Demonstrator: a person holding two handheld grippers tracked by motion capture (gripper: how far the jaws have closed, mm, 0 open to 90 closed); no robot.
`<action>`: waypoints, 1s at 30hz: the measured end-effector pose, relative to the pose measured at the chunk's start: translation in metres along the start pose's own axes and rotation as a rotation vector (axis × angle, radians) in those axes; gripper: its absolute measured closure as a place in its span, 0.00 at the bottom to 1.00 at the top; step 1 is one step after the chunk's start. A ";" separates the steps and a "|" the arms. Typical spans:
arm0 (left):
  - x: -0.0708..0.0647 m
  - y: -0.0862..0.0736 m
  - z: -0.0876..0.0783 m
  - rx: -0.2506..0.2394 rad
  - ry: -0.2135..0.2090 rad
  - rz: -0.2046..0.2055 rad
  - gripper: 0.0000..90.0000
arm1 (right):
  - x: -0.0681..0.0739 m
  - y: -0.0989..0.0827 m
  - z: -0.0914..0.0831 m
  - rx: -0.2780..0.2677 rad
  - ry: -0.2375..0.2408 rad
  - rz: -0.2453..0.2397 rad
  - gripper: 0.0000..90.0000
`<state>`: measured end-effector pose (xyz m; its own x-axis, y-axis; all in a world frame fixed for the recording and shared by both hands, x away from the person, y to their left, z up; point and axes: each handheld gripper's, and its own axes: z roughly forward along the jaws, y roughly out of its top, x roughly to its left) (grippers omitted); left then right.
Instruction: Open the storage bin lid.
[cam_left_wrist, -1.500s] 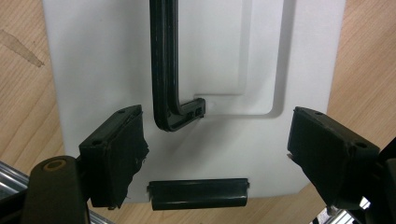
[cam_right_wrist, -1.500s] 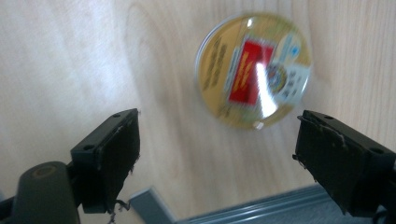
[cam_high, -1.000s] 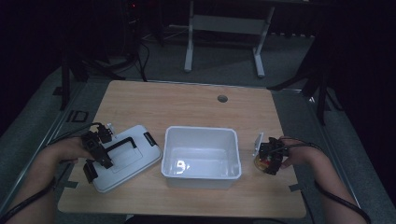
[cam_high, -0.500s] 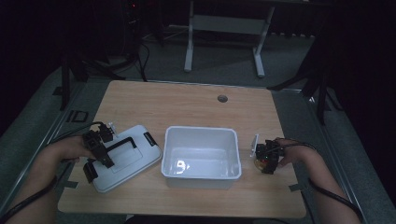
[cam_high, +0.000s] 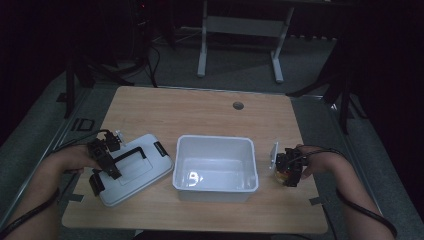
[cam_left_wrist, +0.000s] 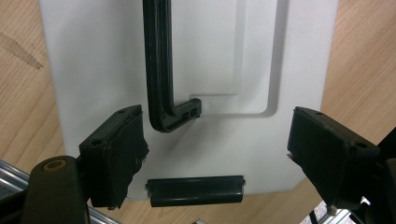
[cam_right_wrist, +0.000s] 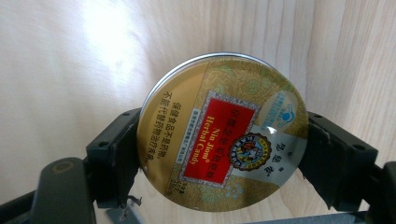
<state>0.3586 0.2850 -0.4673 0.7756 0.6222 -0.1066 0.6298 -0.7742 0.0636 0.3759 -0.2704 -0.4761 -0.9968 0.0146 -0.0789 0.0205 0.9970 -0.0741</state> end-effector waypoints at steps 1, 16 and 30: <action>0.000 0.000 0.000 0.001 0.001 0.001 0.20 | 0.001 0.001 -0.004 -0.003 0.003 -0.006 0.23; -0.003 0.002 -0.001 0.002 0.001 0.004 0.20 | 0.026 0.023 -0.080 -0.045 -0.053 -0.137 0.23; -0.003 0.000 -0.004 0.003 0.007 0.004 0.20 | 0.030 0.059 -0.133 -0.108 -0.071 -0.163 0.23</action>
<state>0.3565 0.2841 -0.4627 0.7786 0.6196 -0.0996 0.6263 -0.7772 0.0610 0.3364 -0.2008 -0.3511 -0.9781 -0.1495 -0.1451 -0.1533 0.9881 0.0147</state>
